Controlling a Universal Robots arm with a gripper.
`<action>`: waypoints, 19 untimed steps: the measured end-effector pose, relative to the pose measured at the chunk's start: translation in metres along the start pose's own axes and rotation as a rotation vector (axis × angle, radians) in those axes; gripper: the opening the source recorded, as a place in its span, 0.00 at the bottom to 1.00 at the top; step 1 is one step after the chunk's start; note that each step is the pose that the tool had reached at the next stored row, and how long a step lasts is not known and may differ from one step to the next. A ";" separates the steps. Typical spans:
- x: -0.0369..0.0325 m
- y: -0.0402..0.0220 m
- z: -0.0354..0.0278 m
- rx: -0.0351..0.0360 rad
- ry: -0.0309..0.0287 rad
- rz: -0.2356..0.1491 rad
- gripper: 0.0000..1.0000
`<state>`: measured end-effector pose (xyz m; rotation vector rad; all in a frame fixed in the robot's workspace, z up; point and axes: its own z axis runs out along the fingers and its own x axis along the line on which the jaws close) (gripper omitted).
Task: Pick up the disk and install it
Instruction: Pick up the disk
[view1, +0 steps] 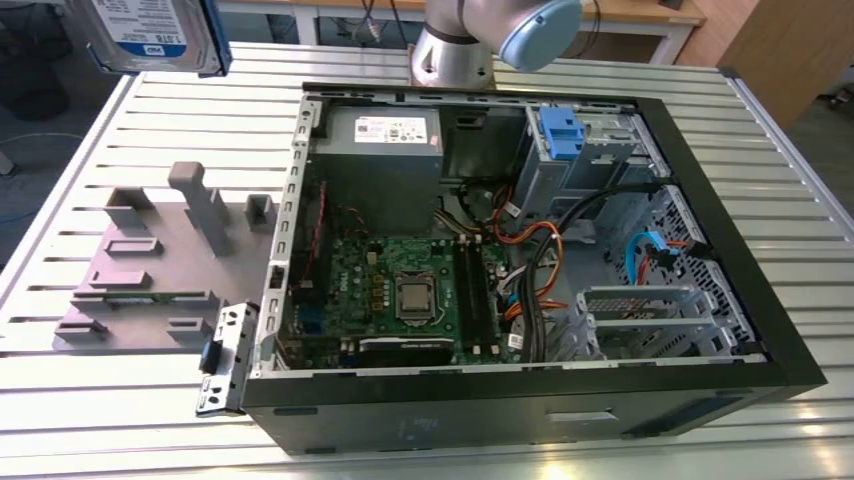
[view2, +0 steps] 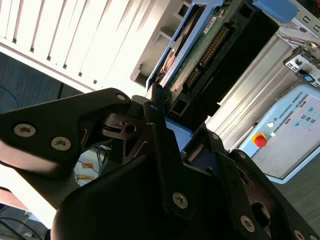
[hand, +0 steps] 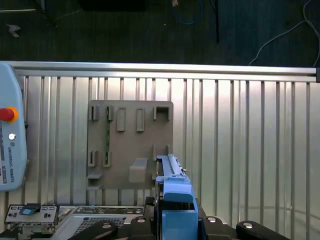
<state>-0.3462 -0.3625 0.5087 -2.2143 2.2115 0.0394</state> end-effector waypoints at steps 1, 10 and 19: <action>0.0000 -0.0002 0.0000 0.0000 0.0000 0.000 0.37; 0.0000 -0.0017 -0.0001 -0.0001 0.0001 0.000 0.37; 0.0000 -0.0036 -0.0001 0.0000 0.0000 0.000 0.37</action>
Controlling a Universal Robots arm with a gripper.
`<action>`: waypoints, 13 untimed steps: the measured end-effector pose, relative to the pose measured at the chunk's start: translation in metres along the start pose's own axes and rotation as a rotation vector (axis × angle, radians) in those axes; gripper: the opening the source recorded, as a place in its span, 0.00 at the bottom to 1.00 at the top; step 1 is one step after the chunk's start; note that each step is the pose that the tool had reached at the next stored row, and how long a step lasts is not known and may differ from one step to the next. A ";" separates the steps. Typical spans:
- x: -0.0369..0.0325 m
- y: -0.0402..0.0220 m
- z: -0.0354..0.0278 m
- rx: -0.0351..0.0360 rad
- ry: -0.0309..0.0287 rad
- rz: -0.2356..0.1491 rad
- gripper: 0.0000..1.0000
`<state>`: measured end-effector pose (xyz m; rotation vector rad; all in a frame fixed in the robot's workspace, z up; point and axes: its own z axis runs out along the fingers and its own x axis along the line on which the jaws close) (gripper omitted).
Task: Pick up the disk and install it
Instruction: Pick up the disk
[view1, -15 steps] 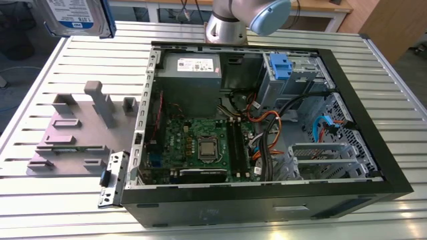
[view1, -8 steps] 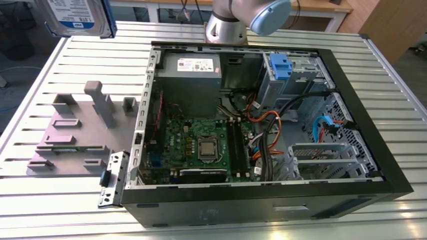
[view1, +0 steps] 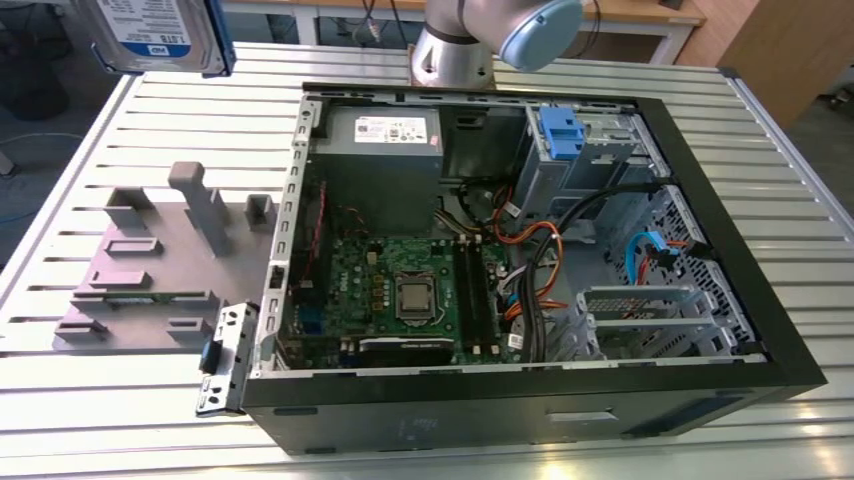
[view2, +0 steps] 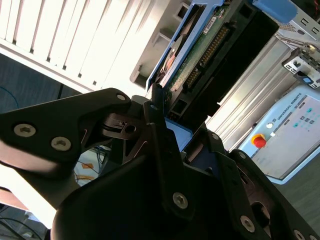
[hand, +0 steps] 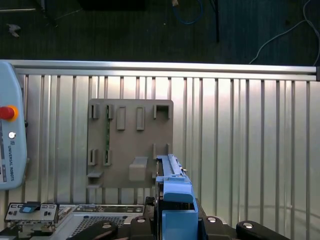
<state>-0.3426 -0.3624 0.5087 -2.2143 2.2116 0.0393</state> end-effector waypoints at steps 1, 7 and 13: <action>0.0000 -0.0001 0.0000 0.0000 0.0000 0.000 0.37; 0.0000 -0.0055 -0.0001 0.0000 0.0000 0.000 0.37; 0.0000 -0.0065 -0.0001 0.0000 0.0000 0.000 0.37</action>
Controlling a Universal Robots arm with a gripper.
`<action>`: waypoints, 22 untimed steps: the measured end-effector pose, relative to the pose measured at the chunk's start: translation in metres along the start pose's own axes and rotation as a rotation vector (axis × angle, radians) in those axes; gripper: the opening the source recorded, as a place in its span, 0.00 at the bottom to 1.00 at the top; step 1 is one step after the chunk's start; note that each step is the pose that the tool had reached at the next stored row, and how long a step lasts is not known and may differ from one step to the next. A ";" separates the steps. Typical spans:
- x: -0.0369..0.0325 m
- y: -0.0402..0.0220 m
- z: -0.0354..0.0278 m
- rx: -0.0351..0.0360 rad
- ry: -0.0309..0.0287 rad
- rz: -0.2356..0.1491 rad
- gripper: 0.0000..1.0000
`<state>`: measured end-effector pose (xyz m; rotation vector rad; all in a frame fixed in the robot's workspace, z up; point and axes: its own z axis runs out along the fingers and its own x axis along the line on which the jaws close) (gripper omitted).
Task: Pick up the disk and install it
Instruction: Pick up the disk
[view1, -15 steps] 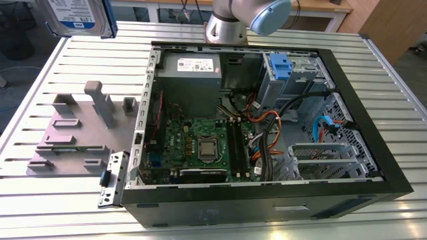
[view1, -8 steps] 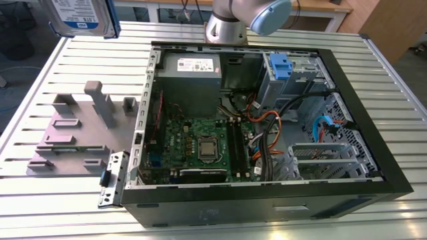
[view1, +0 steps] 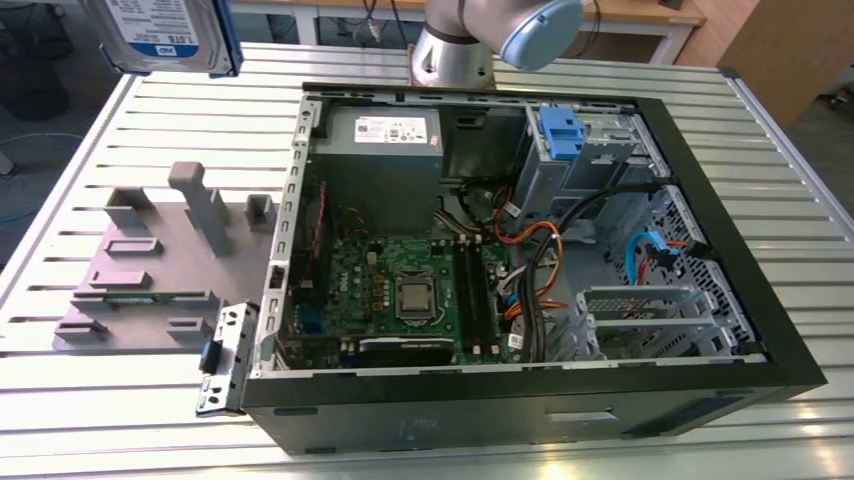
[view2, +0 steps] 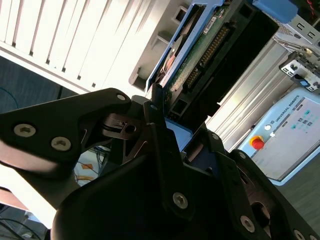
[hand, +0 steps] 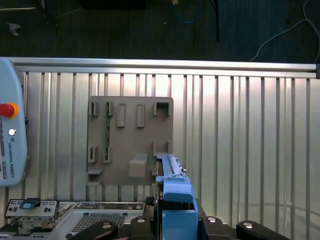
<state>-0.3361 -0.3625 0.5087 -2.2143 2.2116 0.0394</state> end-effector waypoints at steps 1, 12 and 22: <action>0.0000 -0.0002 0.0000 0.0000 0.0000 0.000 0.37; 0.0000 -0.0101 -0.0001 0.0000 0.0000 0.000 0.37; 0.0000 -0.0285 -0.0002 0.0000 0.0000 0.000 0.37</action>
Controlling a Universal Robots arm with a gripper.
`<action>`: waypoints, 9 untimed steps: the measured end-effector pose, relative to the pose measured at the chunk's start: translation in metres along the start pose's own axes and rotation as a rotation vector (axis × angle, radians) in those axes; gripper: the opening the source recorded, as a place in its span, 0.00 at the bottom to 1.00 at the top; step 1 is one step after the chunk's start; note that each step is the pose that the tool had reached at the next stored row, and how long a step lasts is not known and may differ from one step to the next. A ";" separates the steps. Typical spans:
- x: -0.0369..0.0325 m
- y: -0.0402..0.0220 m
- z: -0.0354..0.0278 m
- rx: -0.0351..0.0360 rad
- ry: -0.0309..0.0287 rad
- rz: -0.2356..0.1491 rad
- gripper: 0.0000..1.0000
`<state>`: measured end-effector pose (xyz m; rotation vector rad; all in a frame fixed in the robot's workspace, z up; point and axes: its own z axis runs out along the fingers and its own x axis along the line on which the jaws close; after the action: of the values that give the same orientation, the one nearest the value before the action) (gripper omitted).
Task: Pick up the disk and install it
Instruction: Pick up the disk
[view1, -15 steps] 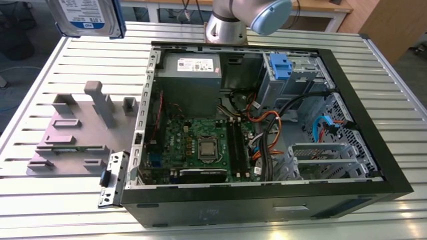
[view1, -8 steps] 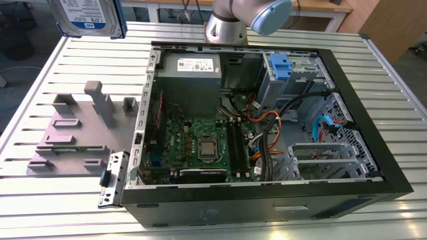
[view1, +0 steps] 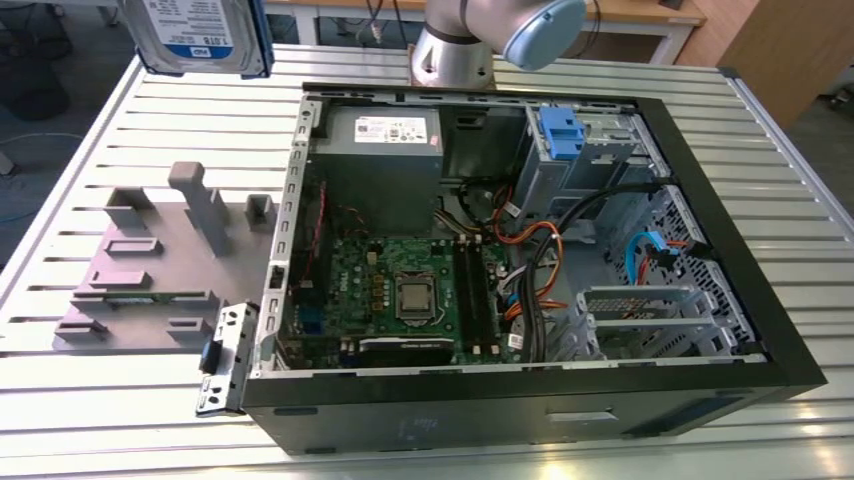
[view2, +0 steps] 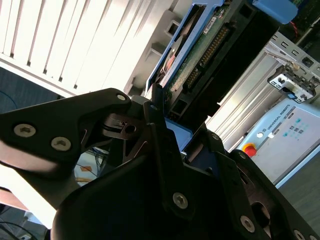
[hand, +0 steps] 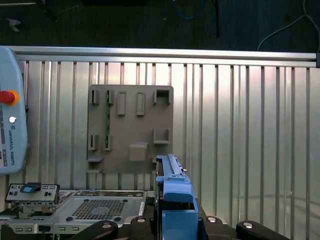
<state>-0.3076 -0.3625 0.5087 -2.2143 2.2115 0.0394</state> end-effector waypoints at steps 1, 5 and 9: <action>0.0000 -0.0006 0.0000 0.0000 0.0000 0.000 0.37; 0.0000 -0.0064 -0.0001 0.0000 0.0000 0.000 0.37; 0.0000 -0.0069 -0.0001 -0.0001 0.0000 0.000 0.37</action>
<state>-0.3007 -0.3624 0.5087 -2.2143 2.2116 0.0394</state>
